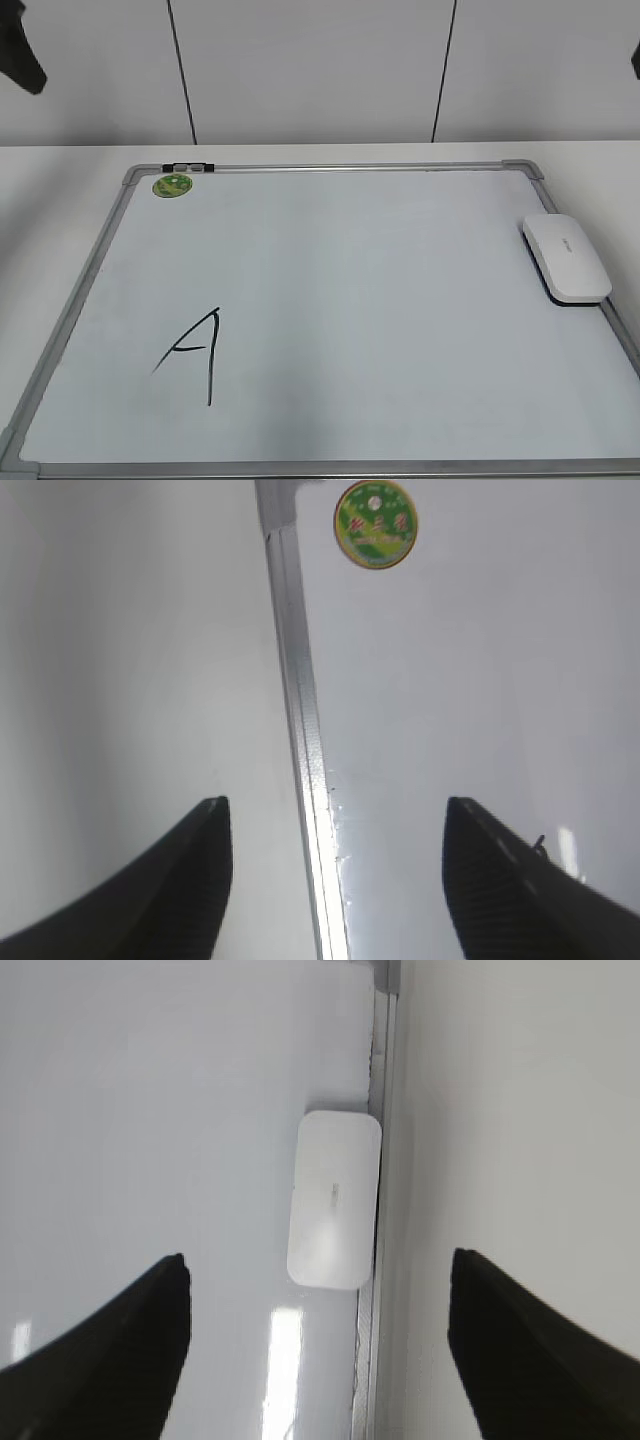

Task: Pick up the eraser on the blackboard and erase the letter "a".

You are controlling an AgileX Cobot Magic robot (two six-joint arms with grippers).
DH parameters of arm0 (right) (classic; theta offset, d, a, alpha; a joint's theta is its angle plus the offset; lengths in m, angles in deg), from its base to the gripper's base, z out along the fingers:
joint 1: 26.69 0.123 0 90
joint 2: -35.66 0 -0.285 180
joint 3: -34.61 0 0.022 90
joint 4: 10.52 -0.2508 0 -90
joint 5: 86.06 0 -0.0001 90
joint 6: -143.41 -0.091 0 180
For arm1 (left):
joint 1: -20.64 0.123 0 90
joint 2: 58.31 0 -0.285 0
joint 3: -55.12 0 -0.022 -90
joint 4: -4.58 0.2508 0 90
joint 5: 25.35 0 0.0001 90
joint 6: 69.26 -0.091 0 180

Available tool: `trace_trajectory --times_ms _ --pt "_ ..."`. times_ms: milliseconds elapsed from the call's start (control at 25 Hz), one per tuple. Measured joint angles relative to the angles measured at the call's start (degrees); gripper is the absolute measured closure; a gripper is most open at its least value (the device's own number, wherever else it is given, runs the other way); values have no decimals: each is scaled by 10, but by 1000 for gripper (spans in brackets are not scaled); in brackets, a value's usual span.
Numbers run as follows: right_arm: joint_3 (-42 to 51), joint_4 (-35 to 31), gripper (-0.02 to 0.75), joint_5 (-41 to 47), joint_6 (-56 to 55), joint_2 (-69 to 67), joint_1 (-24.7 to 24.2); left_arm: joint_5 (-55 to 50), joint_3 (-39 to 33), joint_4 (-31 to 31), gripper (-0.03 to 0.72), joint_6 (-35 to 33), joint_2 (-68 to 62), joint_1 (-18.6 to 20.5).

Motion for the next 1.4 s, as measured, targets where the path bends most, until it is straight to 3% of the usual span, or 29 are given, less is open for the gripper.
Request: trace_trajectory --times_ms 280,400,560,1000,1400 --pt "135 20 146 3 11 147 0 -7 -3 32 206 15 124 -64" --pt "182 23 146 3 11 205 0 -10 -38 35 207 19 189 -89" --pt "234 24 147 4 12 273 0 -13 -133 35 209 35 289 -108" --pt "326 14 148 9 -27 473 3 -16 -463 45 209 45 599 -111" --pt "425 21 149 11 -34 599 29 -20 -625 72 213 46 829 -111"
